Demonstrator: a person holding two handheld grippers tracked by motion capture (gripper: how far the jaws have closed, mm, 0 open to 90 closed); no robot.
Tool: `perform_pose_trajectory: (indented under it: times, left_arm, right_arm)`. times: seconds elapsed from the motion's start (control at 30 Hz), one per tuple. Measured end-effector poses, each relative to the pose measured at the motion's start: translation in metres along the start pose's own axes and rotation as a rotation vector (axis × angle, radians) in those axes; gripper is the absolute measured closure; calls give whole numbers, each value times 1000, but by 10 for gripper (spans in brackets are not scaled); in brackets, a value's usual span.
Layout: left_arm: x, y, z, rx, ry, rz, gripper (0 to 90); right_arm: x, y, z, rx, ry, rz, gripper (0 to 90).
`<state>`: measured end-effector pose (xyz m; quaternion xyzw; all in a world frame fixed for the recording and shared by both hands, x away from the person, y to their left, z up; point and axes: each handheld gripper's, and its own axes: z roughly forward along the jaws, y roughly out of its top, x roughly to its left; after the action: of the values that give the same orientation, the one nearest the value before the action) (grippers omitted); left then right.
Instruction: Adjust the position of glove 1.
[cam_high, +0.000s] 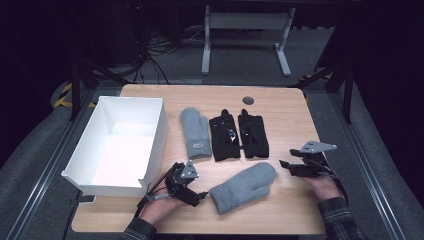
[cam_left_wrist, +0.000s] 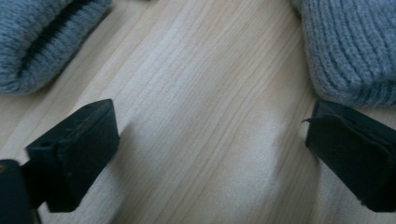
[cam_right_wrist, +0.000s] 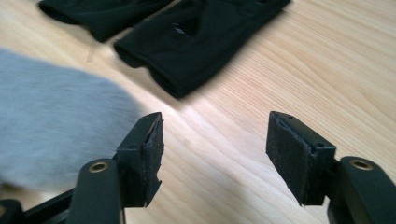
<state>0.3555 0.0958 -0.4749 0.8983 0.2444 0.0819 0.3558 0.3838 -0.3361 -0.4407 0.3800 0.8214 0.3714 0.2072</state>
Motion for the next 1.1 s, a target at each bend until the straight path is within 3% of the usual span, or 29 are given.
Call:
perform_pose_trajectory:
  times: [0.1,0.27,0.47,0.53,0.6,0.8,0.93,1.03,1.1]
  left_arm:
    - [1,2,-3,9,16,-26,152]
    - [2,5,-5,34,36,-61,159]
    - [3,11,-13,-10,61,-104,164]
    - [2,15,-16,-20,91,-104,164]
    - [3,20,-20,-32,116,-110,165]
    - [9,34,-22,-62,158,-180,182]
    - [14,44,-19,-70,186,-192,190]
    - [22,51,-19,-66,202,-213,253]
    - [26,56,-19,-97,221,-234,382]
  right_arm:
    - [-10,-8,2,2,-31,36,321]
    - [-18,-15,5,-1,-62,65,277]
    - [-20,-21,11,36,-66,65,252]
    - [-20,-22,13,48,-61,61,232]
    - [-21,-23,15,35,-56,73,230]
    - [-22,-23,15,43,-50,86,198]
    - [-22,-23,15,43,-50,86,198]
    - [-22,-23,15,43,-50,86,197]
    - [-22,-23,15,43,-50,87,197]
